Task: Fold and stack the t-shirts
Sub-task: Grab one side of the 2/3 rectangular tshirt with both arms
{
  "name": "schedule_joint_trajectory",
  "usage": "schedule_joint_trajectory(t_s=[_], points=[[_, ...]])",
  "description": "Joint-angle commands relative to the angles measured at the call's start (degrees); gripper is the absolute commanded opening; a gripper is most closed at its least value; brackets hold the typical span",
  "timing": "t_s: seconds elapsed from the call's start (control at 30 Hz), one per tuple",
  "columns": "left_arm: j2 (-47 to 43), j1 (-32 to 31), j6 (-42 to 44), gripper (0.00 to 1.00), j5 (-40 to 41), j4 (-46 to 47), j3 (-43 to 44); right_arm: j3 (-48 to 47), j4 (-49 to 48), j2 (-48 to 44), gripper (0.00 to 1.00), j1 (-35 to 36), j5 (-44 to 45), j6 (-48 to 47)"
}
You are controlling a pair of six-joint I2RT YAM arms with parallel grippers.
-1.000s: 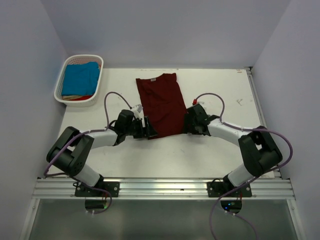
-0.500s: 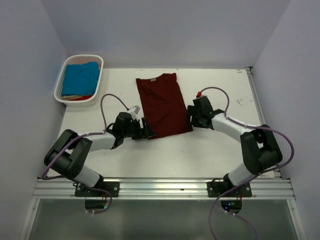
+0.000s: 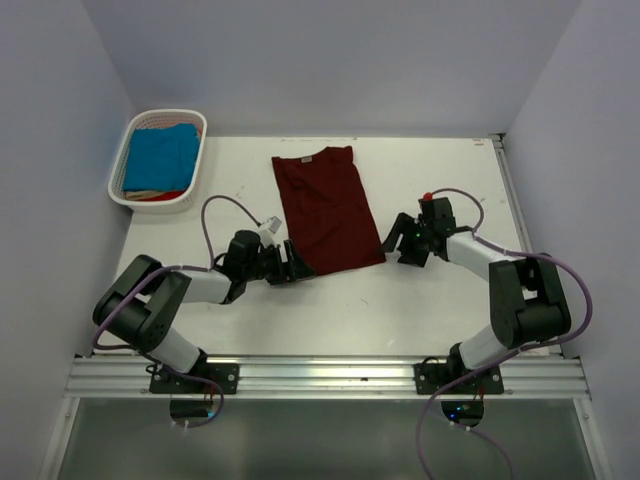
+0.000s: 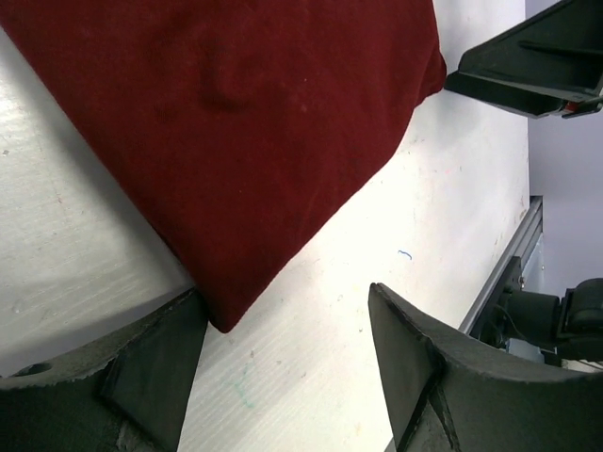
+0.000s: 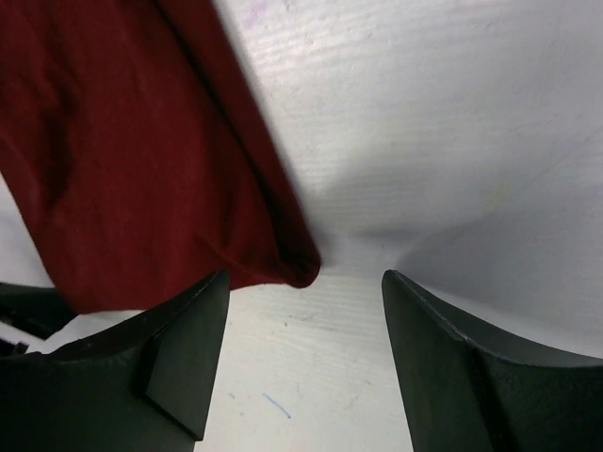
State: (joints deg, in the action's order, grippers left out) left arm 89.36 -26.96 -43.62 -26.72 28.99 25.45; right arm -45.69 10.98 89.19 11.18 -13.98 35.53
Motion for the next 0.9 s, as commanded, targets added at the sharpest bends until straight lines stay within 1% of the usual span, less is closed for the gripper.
schedule_joint_trajectory(t_s=[0.0,0.07,0.1,0.17,0.2,0.33,0.43,0.53,0.63,0.7,0.87], points=[[3.45,-0.2,0.02,0.74,0.44,-10.89,-3.57,1.91,-2.28,-2.35,0.69,-0.11,-8.51,3.58],[3.71,-0.2,0.02,0.73,0.7,-11.15,-3.57,3.23,-3.59,-2.09,0.67,-0.19,-10.79,5.42],[3.89,-0.2,0.02,0.73,0.97,-11.15,-3.57,4.55,-5.08,-2.0,0.64,-0.11,-11.42,5.86],[4.06,-0.2,-0.07,0.72,1.4,-11.06,-3.57,5.78,-5.97,-1.3,0.61,-0.19,-11.77,6.57],[4.33,-0.2,-0.07,0.72,1.58,-11.06,-3.57,6.66,-6.41,-1.21,0.59,-0.11,-11.08,6.48],[5.12,-0.2,0.2,0.71,2.28,-10.62,-3.48,7.72,-6.41,-0.86,0.54,-0.19,-7.04,4.47],[6.26,-0.11,0.37,0.71,2.9,-9.57,-3.48,7.46,-6.94,-0.07,0.52,-0.19,-4.84,3.5],[7.67,-0.2,-0.07,0.71,2.81,-7.38,-4.01,7.2,-8.43,0.81,0.53,-0.19,-2.81,2.71],[8.2,-0.11,-0.59,0.71,2.46,-5.79,-4.36,6.67,-10.19,2.56,0.55,-1.42,-3.95,2.62],[7.76,-0.11,-0.68,0.72,2.38,-5.35,-4.71,6.49,-10.72,2.74,0.59,-2.56,-4.3,2.88],[7.14,-0.11,-0.42,0.72,2.46,-5.26,-4.97,5.0,-11.68,5.02,0.57,-3.97,-5.71,2.7]])
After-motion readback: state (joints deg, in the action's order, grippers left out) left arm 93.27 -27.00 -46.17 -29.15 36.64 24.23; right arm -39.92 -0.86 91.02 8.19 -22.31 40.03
